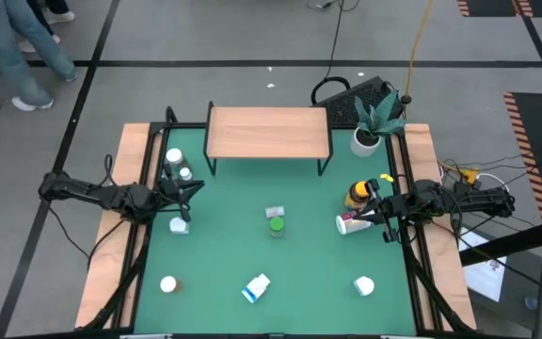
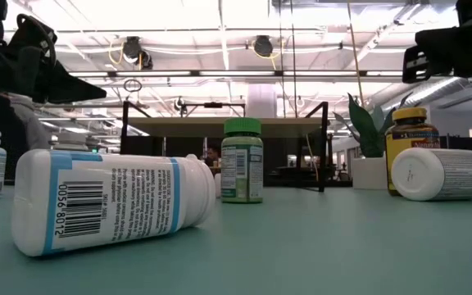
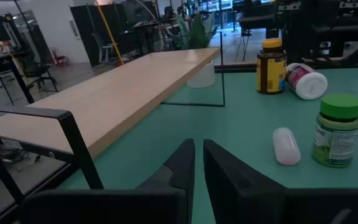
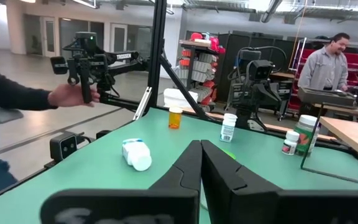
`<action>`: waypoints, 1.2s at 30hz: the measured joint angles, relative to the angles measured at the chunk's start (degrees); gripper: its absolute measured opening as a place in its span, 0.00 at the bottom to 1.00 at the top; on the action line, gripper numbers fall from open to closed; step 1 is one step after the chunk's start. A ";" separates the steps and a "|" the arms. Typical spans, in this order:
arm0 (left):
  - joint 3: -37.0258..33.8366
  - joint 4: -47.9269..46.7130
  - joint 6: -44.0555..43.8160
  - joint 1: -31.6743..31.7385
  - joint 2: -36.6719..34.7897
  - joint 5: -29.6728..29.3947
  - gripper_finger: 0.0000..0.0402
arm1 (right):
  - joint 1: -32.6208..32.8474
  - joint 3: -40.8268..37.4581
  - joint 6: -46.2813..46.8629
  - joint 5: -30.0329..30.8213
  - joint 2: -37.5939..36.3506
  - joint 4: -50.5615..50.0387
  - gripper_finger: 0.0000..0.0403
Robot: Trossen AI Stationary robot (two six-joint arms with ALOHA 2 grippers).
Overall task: Pick and place medicine bottles onto shelf by color
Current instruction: Put the yellow pill bottle on the shelf
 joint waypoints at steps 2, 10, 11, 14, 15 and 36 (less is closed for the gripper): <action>0.01 0.01 0.00 0.01 -0.01 0.00 0.09 | -0.02 0.00 0.35 -0.02 0.00 0.10 0.00; -0.11 3.25 -4.19 0.00 0.00 0.26 0.09 | -0.04 -0.01 4.50 7.25 0.68 8.95 0.00; -0.11 3.38 -4.28 -0.02 0.01 0.26 0.09 | -0.04 -0.01 6.96 8.16 0.82 11.19 0.00; -0.11 5.68 -2.24 0.00 0.01 0.30 0.09 | -0.02 -0.01 11.59 11.43 1.17 17.39 0.00; -0.11 7.14 -1.03 0.01 0.01 0.33 0.09 | -0.02 -0.01 12.06 12.94 1.27 18.29 0.00; 0.02 19.17 4.10 5.36 1.18 -4.20 0.09 | -0.02 0.01 6.50 36.60 10.07 16.58 0.00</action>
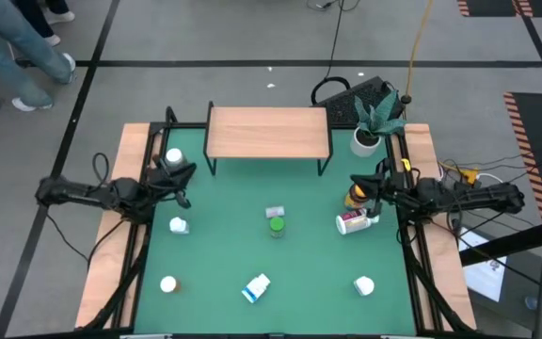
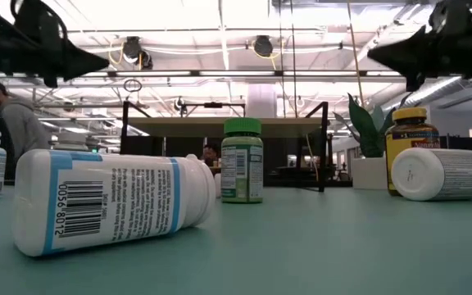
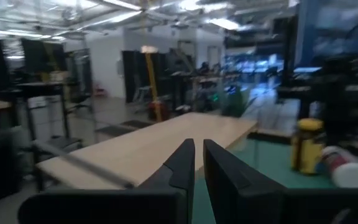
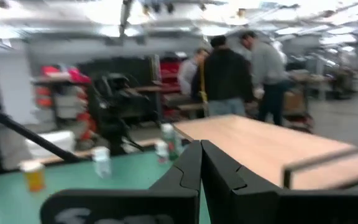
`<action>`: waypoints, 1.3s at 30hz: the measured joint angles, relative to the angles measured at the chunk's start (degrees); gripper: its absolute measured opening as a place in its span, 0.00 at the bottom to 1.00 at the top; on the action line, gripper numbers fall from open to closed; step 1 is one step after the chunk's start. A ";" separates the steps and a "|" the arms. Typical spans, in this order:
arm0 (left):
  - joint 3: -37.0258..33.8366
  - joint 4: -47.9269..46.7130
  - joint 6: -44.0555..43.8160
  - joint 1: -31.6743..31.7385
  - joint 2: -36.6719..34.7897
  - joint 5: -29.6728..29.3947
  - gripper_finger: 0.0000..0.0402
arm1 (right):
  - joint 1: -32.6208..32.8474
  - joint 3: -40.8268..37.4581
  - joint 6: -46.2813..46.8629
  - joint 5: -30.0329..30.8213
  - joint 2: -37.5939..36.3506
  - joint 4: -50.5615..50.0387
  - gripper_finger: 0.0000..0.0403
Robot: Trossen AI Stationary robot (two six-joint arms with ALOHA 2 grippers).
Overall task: Pick and place medicine bottles onto shelf by color
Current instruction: Put the yellow pill bottle on the shelf
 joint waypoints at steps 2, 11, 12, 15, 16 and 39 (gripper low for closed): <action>0.00 -0.03 -1.00 1.96 0.92 -0.37 0.09 | 0.00 0.00 0.03 1.87 1.36 0.12 0.02; 0.00 -3.45 -12.24 7.95 7.61 -1.06 0.09 | -0.02 0.00 -4.14 3.20 5.68 5.92 0.18; 0.00 -3.51 -13.96 8.11 8.31 -1.06 0.09 | -0.02 0.00 -5.39 4.10 5.95 7.37 0.20; 0.00 -3.94 -16.34 8.07 10.24 -0.82 0.09 | -0.09 0.00 -8.76 5.43 6.47 12.64 0.26; 0.00 -4.86 -17.08 7.99 10.84 -0.26 0.09 | -0.09 -0.01 -9.54 5.48 6.53 14.21 0.27; -0.01 19.07 -5.40 8.36 22.90 10.44 0.15 | -0.13 2.05 -16.17 34.06 10.61 19.24 0.44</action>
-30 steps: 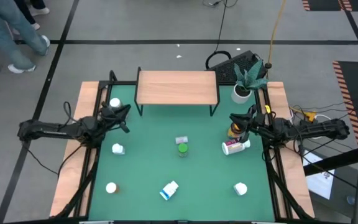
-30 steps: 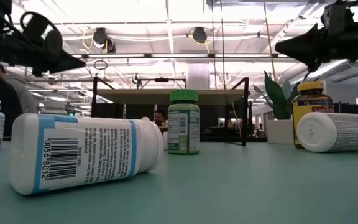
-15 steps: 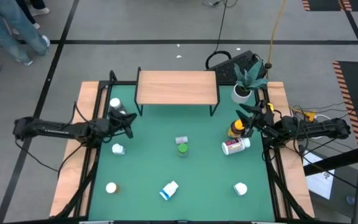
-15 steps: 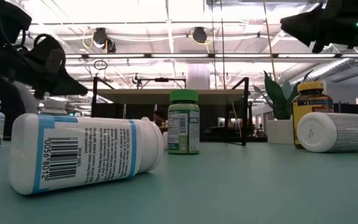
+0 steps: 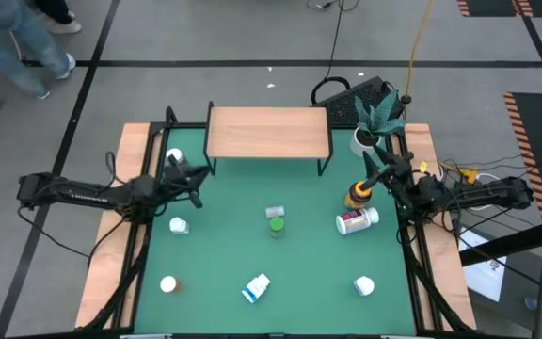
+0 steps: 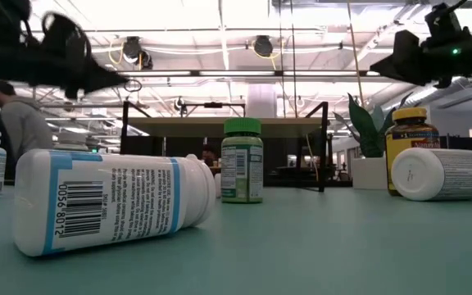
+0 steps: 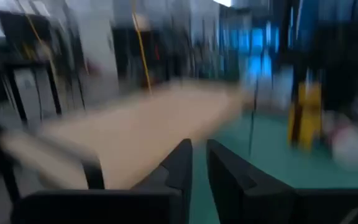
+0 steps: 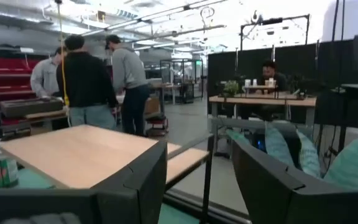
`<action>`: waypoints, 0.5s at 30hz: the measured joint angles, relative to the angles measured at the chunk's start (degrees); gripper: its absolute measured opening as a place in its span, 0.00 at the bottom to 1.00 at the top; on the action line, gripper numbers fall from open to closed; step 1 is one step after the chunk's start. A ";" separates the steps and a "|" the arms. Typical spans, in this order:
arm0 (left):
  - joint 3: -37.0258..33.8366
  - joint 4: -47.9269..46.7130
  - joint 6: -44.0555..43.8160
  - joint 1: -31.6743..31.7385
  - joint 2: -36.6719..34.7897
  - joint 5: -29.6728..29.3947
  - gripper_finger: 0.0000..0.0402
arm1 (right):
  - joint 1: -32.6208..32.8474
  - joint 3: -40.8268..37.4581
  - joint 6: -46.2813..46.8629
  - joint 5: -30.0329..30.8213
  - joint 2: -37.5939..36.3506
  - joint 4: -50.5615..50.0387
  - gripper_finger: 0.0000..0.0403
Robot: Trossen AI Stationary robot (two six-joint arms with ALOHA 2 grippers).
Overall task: Pick and place medicine bottles onto shelf by color
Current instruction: Put the yellow pill bottle on the shelf
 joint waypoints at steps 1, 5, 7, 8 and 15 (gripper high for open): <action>0.01 3.66 0.77 0.23 0.32 -0.10 0.17 | 0.00 0.00 -0.89 -0.12 -0.06 0.73 0.44; 0.06 7.99 2.68 0.63 1.47 -0.24 0.28 | 0.96 0.30 -1.53 -2.41 -0.22 0.30 0.44; 0.06 6.59 5.21 0.60 1.97 -0.27 0.33 | 2.60 0.33 0.75 -9.28 -0.19 -3.24 0.44; 0.03 5.93 6.07 0.60 2.20 -0.27 0.36 | 3.16 0.34 1.25 -12.70 -0.01 -4.83 0.45; 0.01 7.60 1.69 0.42 3.34 0.33 0.45 | 7.44 8.17 12.37 -13.66 2.70 -14.41 0.55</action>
